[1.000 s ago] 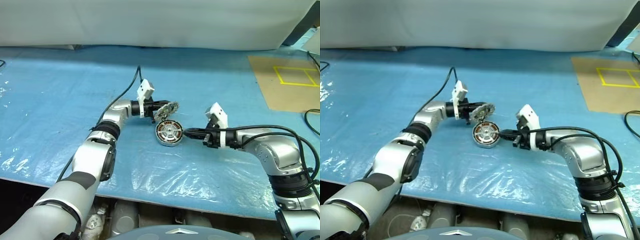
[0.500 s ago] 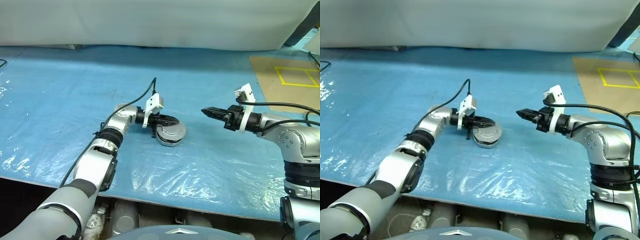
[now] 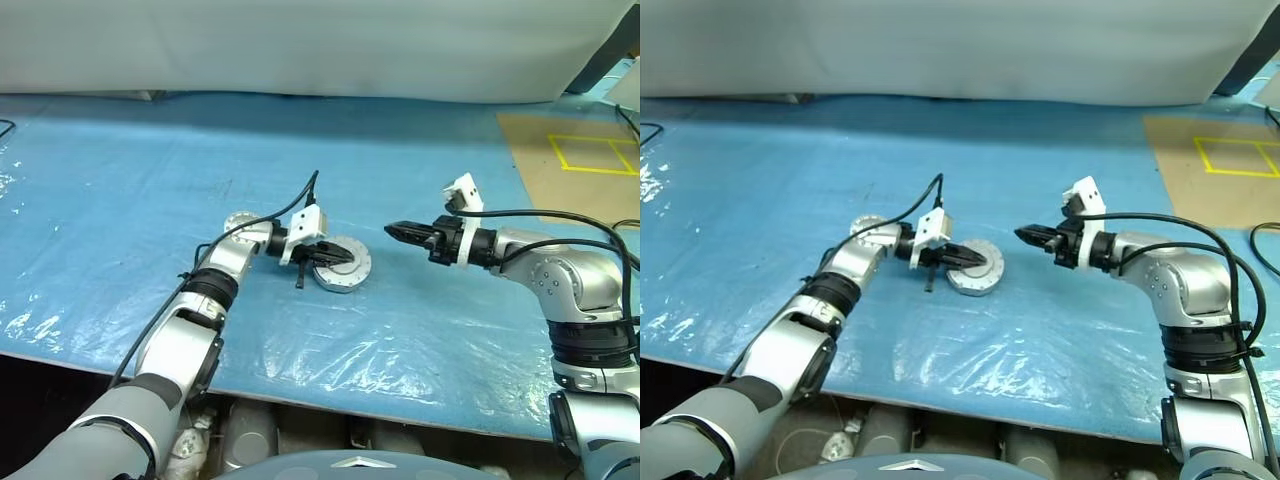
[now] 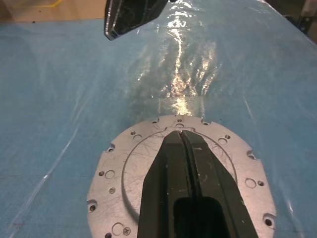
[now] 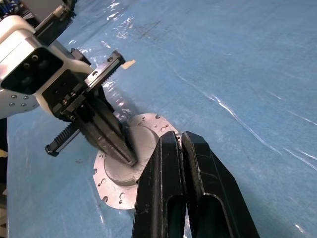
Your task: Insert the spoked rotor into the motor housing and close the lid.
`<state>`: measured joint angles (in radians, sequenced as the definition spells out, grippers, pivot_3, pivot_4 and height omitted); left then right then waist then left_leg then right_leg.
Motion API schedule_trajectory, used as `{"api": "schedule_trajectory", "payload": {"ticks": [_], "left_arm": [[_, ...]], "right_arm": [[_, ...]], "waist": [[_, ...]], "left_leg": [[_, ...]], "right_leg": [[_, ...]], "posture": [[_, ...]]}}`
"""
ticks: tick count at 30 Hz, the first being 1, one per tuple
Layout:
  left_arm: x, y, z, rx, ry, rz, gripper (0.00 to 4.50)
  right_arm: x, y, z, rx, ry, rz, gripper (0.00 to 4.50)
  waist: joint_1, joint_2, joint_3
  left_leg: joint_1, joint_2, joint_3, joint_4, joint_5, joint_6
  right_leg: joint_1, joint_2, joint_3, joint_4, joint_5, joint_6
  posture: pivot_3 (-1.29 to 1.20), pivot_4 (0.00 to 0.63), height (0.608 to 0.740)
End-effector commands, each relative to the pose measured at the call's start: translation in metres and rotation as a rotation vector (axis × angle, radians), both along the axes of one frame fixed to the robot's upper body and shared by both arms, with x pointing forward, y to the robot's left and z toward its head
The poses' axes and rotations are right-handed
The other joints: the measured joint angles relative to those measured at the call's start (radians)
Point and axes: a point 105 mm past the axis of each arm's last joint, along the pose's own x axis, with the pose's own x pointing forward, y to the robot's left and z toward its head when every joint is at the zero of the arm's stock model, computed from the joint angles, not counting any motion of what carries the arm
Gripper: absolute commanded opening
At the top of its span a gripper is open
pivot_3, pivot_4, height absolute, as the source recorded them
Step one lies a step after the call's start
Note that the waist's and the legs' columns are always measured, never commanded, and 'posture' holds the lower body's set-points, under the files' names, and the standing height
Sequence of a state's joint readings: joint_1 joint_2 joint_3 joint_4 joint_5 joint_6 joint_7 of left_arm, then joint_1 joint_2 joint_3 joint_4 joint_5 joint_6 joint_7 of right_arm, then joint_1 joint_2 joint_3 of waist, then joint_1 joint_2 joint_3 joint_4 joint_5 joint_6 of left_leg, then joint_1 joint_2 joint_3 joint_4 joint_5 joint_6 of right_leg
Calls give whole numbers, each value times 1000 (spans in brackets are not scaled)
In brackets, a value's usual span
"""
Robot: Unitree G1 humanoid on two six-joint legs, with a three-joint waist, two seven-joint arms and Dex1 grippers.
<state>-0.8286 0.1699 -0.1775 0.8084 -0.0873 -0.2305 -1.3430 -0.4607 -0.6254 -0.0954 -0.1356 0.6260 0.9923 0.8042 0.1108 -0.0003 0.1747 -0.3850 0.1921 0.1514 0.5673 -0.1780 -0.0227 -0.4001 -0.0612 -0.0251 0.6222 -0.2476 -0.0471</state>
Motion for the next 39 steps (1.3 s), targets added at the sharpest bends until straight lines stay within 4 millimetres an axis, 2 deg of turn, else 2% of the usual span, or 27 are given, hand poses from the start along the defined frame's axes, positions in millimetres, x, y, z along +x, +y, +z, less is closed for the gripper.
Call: {"api": "schedule_trajectory", "payload": {"ticks": [1, 3, 6, 9, 10, 13, 18, 23, 33, 39], "left_arm": [[-4, -1, 63, -243, -15, -3, 15], [-12, 5, 73, -281, 0, 5, 15], [-28, 19, 77, -299, 38, 35, 15], [-40, 30, 71, -288, 83, 84, 15], [-43, 35, 65, -275, 102, 108, 1], [-54, 47, 45, -256, 134, 192, 0], [-53, 59, 39, -307, 154, 370, 0], [-55, 69, 28, -273, 153, 433, 0], [-50, 77, 32, -293, 141, 510, 0], [-52, 77, 22, -244, 130, 505, 0]], "right_arm": [[-5, 14, 23, 36, -95, 79, 133], [-8, 20, 25, 39, -110, 108, 133], [-13, 32, 25, 25, -127, 170, 133], [-17, 42, 23, 4, -138, 216, 133], [-18, 45, 22, -7, -143, 231, 307], [-21, 57, 16, -43, -163, 295, 1029], [-22, 67, 12, -32, -153, 372, 2740], [-10, 70, 2, -79, -155, 380, 4427], [2, 74, -29, -223, -177, 387, 4470], [6, 70, -45, -279, -169, 393, 4470]], "waist": [[0, 0, 0], [-2, 0, 0], [-15, 1, 0], [-17, 1, 0], [-17, 1, 0], [-17, 1, 0], [-14, 1, 0], [-21, 1, 0], [-21, 1, 0], [-23, 1, 0]], "left_leg": [[-1, 0, 0, 0, 0, 0], [-3, 0, 0, 0, 0, 0], [-1, 0, 1, -3, 0, 0], [-1, 1, 1, -4, 0, 0], [-1, 2, 1, -4, 0, 0], [-1, 2, 2, -4, 0, 0], [-2, 2, 2, -3, -2, -3], [1, 3, 2, -1, -2, -3], [0, 2, 2, -1, -1, -2], [1, 3, 2, 1, -1, -3]], "right_leg": [[-1, 0, 0, 0, 0, 0], [-3, 0, 0, 1, 0, 0], [-3, 0, 0, 0, 0, -1], [-4, 1, 0, 0, 0, -1], [-4, 2, 0, 0, -1, -1], [-4, 1, 0, -1, -1, -2], [-3, 1, 0, -2, -1, -2], [-2, 2, 1, -2, -1, -2], [-2, 2, 2, -1, -1, -2], [-2, 2, 2, 0, -1, -2]], "posture": [[0, 150, 740], [0, 150, 740], [0, 150, 740], [0, 150, 740], [0, 150, 740], [0, 150, 740], [0, 150, 740], [0, 150, 740], [0, 150, 740], [0, 150, 740]]}}
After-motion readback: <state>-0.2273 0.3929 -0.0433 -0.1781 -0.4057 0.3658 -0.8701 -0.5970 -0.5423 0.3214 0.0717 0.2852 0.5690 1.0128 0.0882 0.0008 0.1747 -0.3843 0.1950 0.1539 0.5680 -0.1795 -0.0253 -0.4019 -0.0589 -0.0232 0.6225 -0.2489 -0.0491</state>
